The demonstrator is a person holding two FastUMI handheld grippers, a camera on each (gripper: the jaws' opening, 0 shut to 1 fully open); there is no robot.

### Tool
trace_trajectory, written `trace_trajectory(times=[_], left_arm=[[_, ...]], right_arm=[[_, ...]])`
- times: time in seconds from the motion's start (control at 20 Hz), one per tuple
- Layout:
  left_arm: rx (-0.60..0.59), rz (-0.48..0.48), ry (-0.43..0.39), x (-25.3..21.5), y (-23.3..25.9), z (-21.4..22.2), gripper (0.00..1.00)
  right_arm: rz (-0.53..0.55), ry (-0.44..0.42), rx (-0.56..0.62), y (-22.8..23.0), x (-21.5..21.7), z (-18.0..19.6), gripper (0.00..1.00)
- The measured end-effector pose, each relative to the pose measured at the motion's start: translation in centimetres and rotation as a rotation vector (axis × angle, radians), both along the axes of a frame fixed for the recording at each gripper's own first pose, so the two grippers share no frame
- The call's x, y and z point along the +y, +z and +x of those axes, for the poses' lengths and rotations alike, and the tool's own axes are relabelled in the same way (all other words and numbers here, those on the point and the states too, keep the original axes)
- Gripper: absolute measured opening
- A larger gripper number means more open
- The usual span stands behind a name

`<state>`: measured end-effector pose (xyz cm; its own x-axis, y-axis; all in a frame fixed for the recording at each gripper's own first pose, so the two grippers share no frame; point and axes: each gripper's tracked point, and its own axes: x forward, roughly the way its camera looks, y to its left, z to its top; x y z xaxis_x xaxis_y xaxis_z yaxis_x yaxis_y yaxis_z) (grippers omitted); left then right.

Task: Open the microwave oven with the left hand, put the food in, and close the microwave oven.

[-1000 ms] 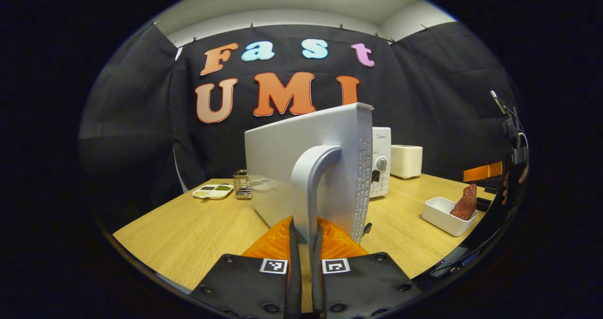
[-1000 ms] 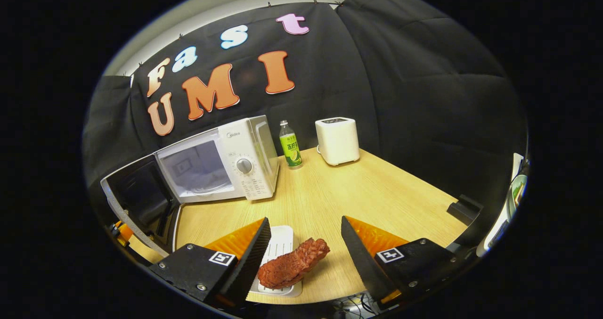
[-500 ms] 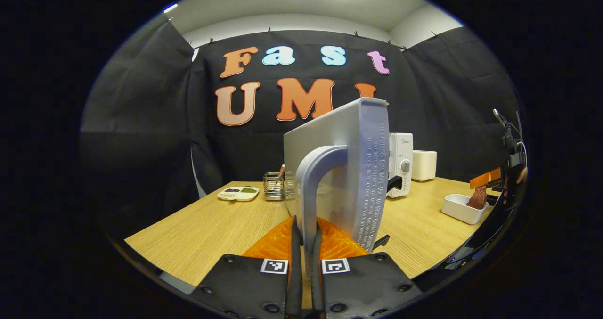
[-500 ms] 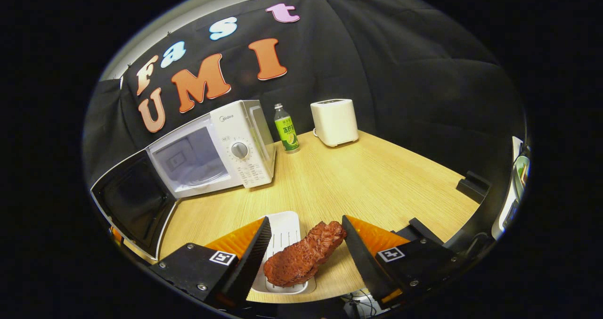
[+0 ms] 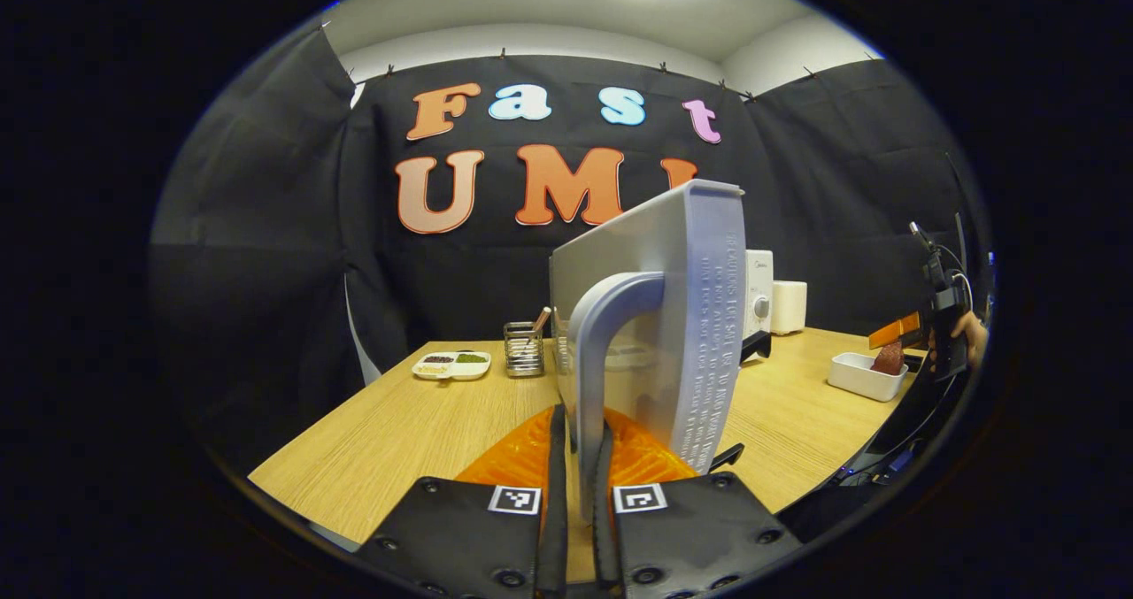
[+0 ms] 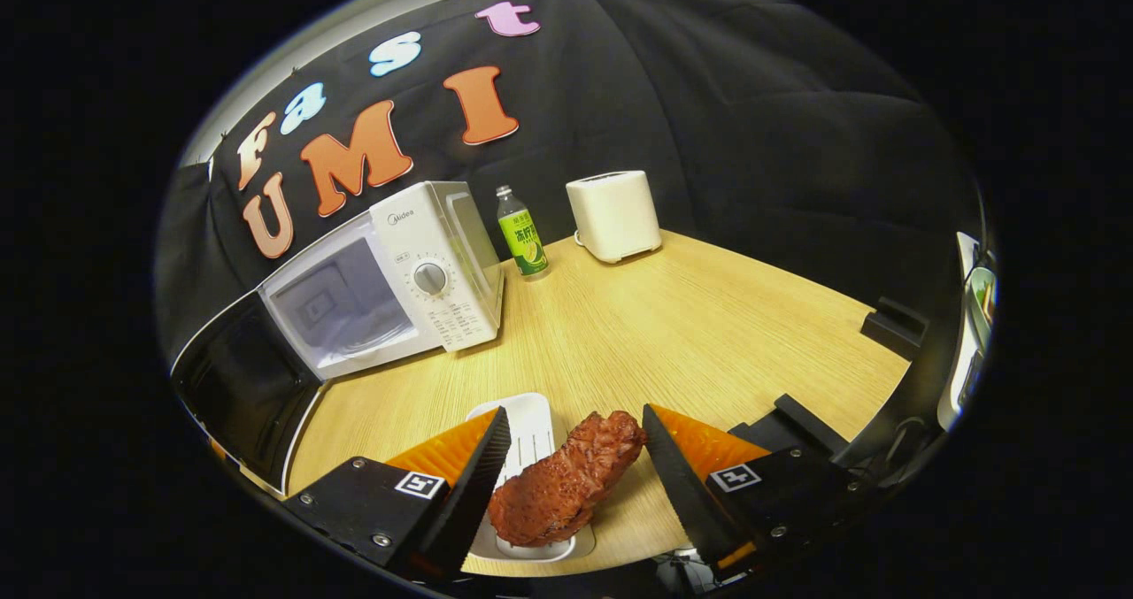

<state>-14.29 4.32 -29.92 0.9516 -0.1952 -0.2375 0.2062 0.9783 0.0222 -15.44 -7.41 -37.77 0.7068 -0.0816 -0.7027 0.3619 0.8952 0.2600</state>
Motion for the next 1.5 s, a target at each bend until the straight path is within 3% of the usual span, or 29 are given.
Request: trace_trajectory(times=[0.05,0.1,0.25,0.5,0.55,0.6,0.65,0.7,1.15,1.35,1.5], left_arm=[[-0.004,0.001,-0.005,0.3,0.1,0.0,0.16],[-0.009,0.005,0.001,0.8,0.1,0.1,0.43],[-0.002,0.014,0.017,1.0,0.2,-0.2,0.76],[-0.053,0.092,-0.011,-0.1,1.6,-2.8,0.84],[-0.058,0.097,-0.007,-0.1,2.0,-3.2,0.93],[-0.061,0.102,-0.001,0.1,2.1,-3.5,0.93],[-0.063,0.106,0.008,0.4,2.2,-3.6,0.93],[-0.065,0.109,0.018,0.6,2.4,-3.7,0.93],[-0.186,0.125,0.167,4.7,8.3,-3.8,0.93],[-0.179,0.147,0.303,8.4,8.1,-3.5,0.94],[-0.146,0.164,0.351,9.1,7.2,-2.9,0.93]], right_arm=[[0.010,-0.007,0.003,-0.2,0.0,-0.1,0.93],[0.022,-0.014,0.007,-0.5,0.0,-0.2,0.93],[0.065,-0.039,0.005,-0.6,0.0,0.0,0.87],[0.145,-0.078,0.001,-1.0,-0.2,0.4,0.65],[0.168,-0.089,-0.008,-1.0,-0.1,0.3,0.58],[0.181,-0.101,-0.017,-0.7,-0.2,0.4,0.53],[0.188,-0.110,-0.021,-0.8,-0.2,0.3,0.39],[0.196,-0.113,-0.025,-0.7,-0.1,0.1,0.41],[0.216,-0.094,-0.088,1.6,1.0,0.4,0.22],[0.155,-0.050,-0.102,2.5,2.0,1.0,0.17],[0.093,-0.010,-0.107,3.2,2.5,1.5,0.15]])
